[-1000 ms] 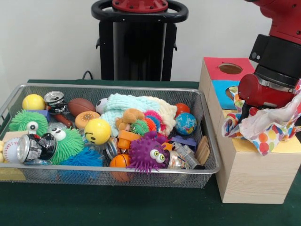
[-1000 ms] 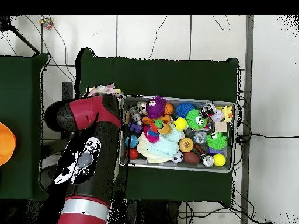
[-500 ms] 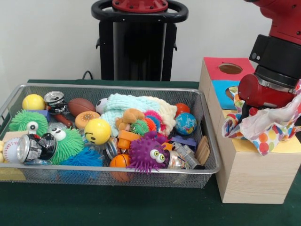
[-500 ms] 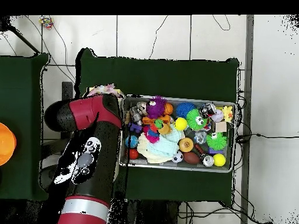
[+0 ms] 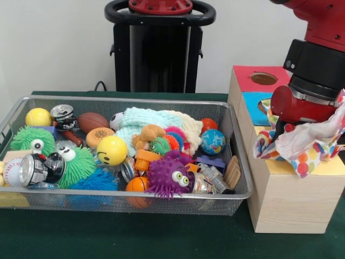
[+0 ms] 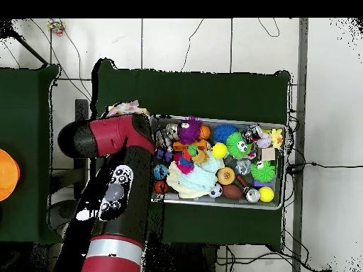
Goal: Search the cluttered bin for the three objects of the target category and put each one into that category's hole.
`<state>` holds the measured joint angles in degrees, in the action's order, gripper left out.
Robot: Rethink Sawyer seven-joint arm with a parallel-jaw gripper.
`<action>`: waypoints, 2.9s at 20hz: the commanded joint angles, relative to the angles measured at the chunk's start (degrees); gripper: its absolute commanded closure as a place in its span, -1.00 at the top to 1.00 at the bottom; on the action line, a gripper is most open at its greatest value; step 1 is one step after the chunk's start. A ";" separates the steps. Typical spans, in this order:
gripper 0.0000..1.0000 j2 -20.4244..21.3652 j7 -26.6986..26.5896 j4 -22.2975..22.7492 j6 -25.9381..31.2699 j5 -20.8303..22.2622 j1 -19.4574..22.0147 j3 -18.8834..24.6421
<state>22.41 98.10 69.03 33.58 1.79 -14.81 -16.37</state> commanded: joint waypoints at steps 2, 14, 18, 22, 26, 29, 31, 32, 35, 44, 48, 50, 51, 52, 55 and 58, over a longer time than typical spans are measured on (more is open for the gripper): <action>1.00 -8.59 -0.36 13.60 -3.28 3.42 2.82 12.11; 1.00 -6.76 -0.07 19.07 -7.47 5.45 2.59 12.58; 1.00 -6.53 0.42 20.59 -8.25 5.15 2.57 12.80; 1.00 -6.93 0.53 21.84 -9.80 4.78 3.41 13.74; 1.00 -7.05 0.54 23.10 -10.31 4.56 3.90 14.45; 1.00 -6.81 1.17 23.41 -10.02 4.48 3.23 13.95; 1.00 -7.82 3.74 23.37 -12.04 4.03 2.10 12.71; 1.00 -9.52 5.01 24.21 -16.94 3.51 3.95 14.50; 1.00 -12.64 6.31 24.34 -21.74 1.97 7.35 18.02; 1.00 -9.49 9.94 23.43 -19.54 0.22 2.42 12.66; 1.00 -9.11 9.77 23.34 -19.04 0.02 2.52 12.43; 1.00 -9.14 9.87 23.25 -19.40 0.07 2.28 12.08; 1.00 -9.19 9.98 23.19 -19.70 0.11 2.11 11.84; 1.00 -9.24 10.15 23.05 -20.10 0.18 1.78 11.41; 1.00 -9.11 11.17 22.91 -20.07 -0.31 0.50 9.89; 1.00 -8.94 11.64 22.99 -19.67 -1.03 0.03 9.43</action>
<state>26.13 98.10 80.68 11.00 1.67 -13.26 -14.21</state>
